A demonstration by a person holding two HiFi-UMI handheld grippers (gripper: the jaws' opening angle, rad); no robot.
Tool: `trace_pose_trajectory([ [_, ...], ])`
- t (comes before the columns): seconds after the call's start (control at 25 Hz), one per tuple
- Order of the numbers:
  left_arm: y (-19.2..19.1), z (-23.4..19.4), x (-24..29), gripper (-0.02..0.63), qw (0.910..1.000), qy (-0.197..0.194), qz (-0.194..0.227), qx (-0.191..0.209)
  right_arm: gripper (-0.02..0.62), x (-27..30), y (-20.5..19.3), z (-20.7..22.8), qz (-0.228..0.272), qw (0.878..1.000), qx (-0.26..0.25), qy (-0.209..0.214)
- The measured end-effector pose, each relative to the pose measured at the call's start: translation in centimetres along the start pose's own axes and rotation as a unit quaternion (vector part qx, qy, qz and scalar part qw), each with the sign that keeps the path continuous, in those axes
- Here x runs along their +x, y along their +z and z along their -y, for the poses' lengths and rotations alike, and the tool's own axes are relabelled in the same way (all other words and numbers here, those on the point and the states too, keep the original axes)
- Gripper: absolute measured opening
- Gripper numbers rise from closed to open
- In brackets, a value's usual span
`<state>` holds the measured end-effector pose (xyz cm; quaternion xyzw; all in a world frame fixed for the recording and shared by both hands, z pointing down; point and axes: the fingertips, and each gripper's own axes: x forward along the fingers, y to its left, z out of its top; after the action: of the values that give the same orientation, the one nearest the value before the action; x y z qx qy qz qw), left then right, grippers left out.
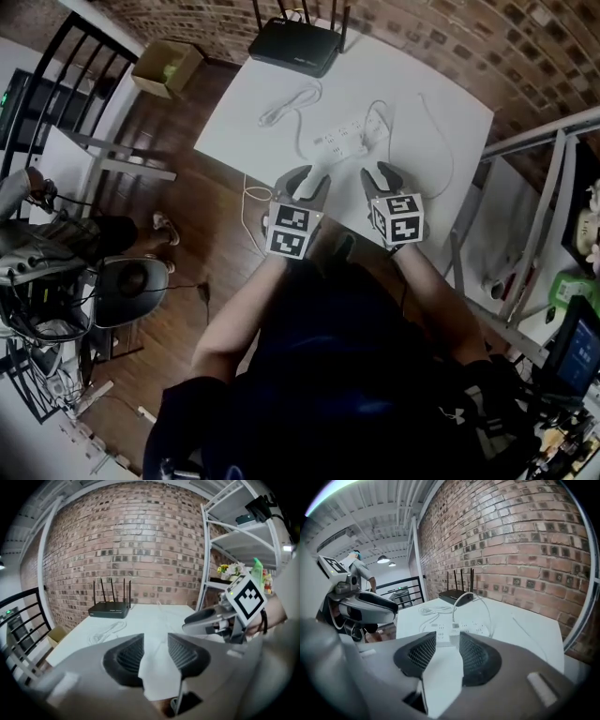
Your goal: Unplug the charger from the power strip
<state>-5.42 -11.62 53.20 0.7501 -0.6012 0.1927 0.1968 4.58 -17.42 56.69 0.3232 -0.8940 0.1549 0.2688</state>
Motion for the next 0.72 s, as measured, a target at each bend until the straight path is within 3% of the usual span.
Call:
trace_pose_trajectory([
  [0.16,-1.6,-1.5,4.1,0.160,0.9994,-0.001,-0.033,0.007,0.162,2.7,-0.2,1.0,-0.018,1.000,-0.006,-0.023],
  [0.4,-3.8,-2.2,8.6,0.202,0.9959,-0.022,-0.082,0.032,0.231,6.3,-1.3,1.2,-0.064,0.997,-0.022,-0.039],
  [0.72,-4.4,-1.8,11.7,0.213,0.9897,-0.047,-0.107,0.082,0.247,9.1,-2.0,1.2,-0.097,0.993,-0.034,-0.056],
])
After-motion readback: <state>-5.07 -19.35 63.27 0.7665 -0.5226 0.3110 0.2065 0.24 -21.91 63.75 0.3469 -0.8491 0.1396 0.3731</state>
